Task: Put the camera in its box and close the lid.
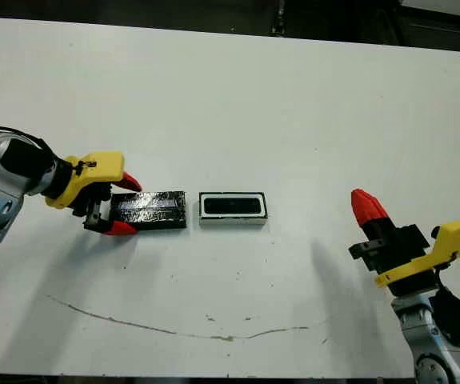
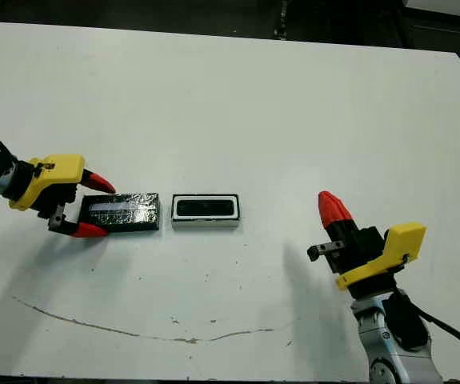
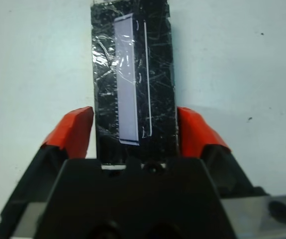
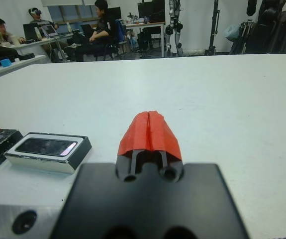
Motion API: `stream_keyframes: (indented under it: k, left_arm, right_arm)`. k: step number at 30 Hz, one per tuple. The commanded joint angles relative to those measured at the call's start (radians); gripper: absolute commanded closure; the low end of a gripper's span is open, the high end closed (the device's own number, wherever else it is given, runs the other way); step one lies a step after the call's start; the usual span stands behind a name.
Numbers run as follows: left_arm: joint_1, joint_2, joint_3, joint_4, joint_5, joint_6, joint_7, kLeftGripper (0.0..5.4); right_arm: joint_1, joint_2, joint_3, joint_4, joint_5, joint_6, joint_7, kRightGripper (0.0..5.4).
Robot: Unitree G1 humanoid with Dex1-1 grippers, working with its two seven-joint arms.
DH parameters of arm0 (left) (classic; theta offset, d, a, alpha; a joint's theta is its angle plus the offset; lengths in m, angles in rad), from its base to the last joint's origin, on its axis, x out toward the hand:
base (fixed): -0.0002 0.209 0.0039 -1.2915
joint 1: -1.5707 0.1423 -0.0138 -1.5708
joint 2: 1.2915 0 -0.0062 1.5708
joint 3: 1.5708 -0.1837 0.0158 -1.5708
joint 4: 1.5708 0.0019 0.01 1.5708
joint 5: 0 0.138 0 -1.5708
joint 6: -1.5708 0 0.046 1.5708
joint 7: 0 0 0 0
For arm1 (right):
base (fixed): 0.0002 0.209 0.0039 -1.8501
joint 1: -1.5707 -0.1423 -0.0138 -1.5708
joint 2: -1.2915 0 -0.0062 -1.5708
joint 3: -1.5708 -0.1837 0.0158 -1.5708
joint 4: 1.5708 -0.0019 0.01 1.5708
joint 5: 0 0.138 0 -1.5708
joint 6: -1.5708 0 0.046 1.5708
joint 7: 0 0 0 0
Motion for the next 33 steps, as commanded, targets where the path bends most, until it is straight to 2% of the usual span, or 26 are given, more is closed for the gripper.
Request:
stream_keyframes:
  k: [1,3,6,10,16,20,25,29,33]
  left_arm:
    - [-0.003,0.014,-0.016,0.043,0.006,-0.016,-0.032,1.99]
    - [-0.011,0.012,-0.018,0.060,0.008,-0.024,-0.045,2.20]
    - [-0.018,0.008,-0.015,0.077,0.006,-0.026,-0.054,2.23]
    - [-0.022,-0.007,0.008,0.111,-0.031,-0.026,-0.066,2.23]
    - [-0.031,-0.053,0.109,0.204,-0.159,0.002,-0.056,2.23]
    - [-0.036,-0.083,0.158,0.244,-0.215,0.046,-0.038,2.23]
    - [0.015,-0.114,0.206,0.141,-0.259,0.093,0.046,2.23]
    - [0.051,-0.125,0.203,0.025,-0.273,0.165,0.110,2.23]
    - [0.069,-0.146,0.187,-0.039,-0.293,0.210,0.127,2.23]
  right_arm:
    - [0.007,-0.012,-0.003,0.004,0.011,0.010,0.003,5.40]
    - [0.006,-0.013,-0.002,0.008,0.014,0.007,0.008,5.40]
    - [0.007,-0.015,0.000,0.007,0.012,0.010,0.002,5.40]
    - [0.008,-0.017,0.003,0.003,0.006,0.013,-0.004,5.40]
    - [0.007,-0.017,0.004,0.017,0.015,0.001,0.006,5.40]
    - [0.008,-0.013,0.009,0.014,0.005,0.005,-0.007,5.40]
    - [0.009,-0.016,0.012,0.014,-0.004,0.000,-0.006,5.40]
    - [0.011,-0.016,0.013,0.014,-0.007,-0.005,-0.004,5.40]
    - [0.011,-0.012,0.014,0.010,-0.012,-0.003,-0.009,5.40]
